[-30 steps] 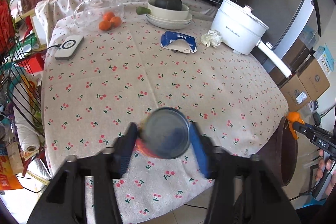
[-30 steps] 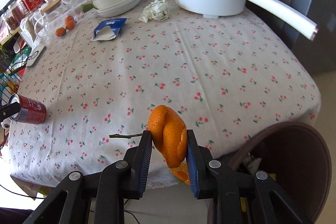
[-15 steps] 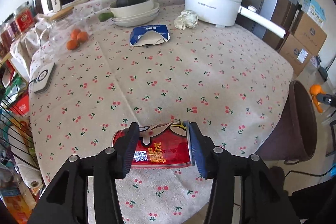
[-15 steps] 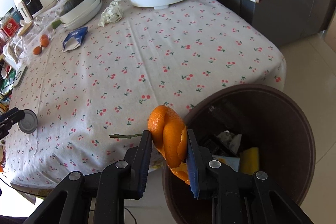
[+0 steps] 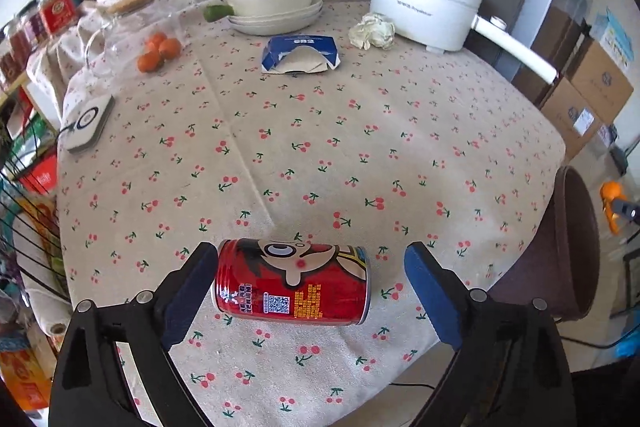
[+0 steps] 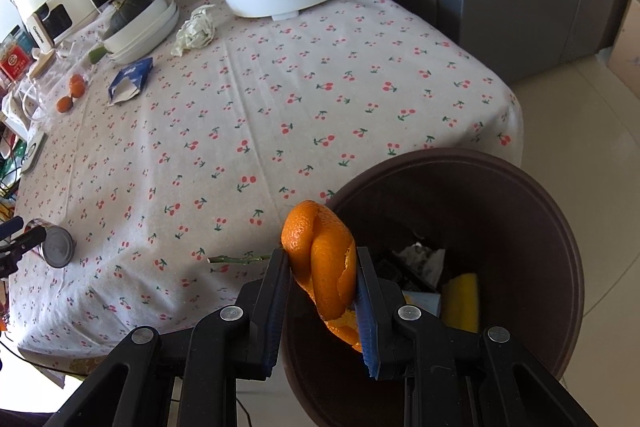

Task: Collect trash
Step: 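Carry the orange peel over the bin with the right tool while left holds the can, then open the right tool to drop the peel while left carries the red can over the bin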

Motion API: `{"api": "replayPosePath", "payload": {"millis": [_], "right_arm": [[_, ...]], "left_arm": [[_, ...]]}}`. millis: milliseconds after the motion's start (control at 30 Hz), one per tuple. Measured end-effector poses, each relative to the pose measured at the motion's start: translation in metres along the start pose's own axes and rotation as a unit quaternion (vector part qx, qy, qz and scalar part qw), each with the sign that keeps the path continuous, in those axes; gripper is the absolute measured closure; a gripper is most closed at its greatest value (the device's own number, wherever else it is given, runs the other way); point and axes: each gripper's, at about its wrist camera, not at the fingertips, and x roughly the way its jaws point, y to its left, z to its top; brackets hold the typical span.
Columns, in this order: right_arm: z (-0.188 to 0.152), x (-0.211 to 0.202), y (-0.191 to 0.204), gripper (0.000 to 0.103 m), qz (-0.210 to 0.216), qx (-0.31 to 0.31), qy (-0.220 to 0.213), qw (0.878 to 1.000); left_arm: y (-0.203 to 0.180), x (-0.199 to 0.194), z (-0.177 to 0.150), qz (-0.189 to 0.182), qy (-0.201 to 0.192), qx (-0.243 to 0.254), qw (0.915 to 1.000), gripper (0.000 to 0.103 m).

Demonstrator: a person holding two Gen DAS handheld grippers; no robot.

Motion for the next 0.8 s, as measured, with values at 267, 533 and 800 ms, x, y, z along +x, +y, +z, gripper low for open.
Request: {"api": "replayPosePath", "payload": {"millis": [267, 533, 800], "right_arm": [[-0.001, -0.003, -0.002, 0.074, 0.004, 0.002, -0.002, 1.0], [-0.001, -0.001, -0.002, 0.074, 0.001, -0.008, 0.001, 1.0], [-0.004, 0.003, -0.018, 0.074, -0.008, -0.002, 0.011, 1.0]], "left_arm": [[0.053, -0.002, -0.008, -0.024, 0.056, -0.197, 0.9785, 0.007], [0.04, 0.028, -0.007, -0.044, 0.079, -0.254, 0.9629, 0.011], [0.017, 0.062, 0.009, -0.012, 0.076, -0.246, 0.9663, 0.047]]}}
